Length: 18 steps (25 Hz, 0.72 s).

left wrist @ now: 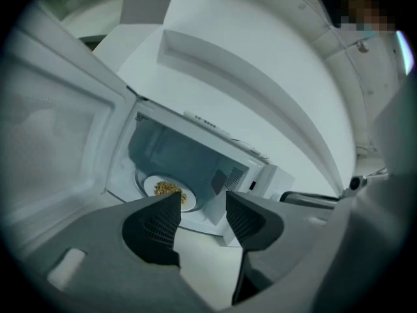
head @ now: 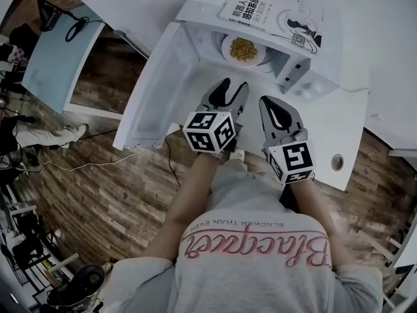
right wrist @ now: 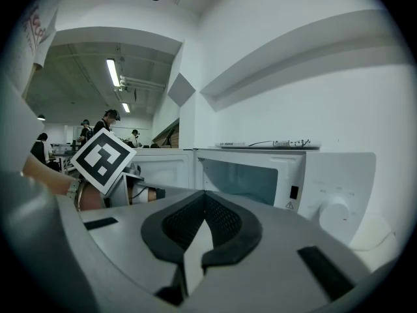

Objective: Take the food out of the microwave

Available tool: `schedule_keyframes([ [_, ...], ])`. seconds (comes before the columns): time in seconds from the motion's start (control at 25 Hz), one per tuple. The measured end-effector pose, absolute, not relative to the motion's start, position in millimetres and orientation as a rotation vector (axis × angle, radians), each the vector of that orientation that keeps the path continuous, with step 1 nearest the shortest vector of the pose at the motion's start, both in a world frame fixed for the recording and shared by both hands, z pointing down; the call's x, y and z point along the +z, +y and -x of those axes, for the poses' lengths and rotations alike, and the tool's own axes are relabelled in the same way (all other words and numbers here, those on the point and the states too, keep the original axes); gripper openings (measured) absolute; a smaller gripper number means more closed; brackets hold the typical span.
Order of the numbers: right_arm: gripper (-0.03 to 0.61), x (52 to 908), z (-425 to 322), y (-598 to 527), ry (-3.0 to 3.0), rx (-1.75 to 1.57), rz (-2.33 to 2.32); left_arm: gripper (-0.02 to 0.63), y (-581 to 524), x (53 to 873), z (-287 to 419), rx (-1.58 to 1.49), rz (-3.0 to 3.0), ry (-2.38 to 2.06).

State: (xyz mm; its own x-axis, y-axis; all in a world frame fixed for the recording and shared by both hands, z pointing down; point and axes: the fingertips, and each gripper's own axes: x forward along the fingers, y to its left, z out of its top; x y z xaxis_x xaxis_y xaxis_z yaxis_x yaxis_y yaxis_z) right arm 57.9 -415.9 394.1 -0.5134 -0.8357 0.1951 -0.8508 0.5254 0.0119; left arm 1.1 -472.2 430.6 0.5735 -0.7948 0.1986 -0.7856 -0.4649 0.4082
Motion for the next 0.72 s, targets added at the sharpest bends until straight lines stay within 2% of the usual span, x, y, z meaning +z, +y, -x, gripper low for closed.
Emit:
schedule_keyframes([
  [0.72, 0.011, 428.2, -59.0, -469.9, -2.506, 0.213, -1.466, 0.207, -571.1, 534.3, 5.0, -0.245, -1.717, -1.088],
])
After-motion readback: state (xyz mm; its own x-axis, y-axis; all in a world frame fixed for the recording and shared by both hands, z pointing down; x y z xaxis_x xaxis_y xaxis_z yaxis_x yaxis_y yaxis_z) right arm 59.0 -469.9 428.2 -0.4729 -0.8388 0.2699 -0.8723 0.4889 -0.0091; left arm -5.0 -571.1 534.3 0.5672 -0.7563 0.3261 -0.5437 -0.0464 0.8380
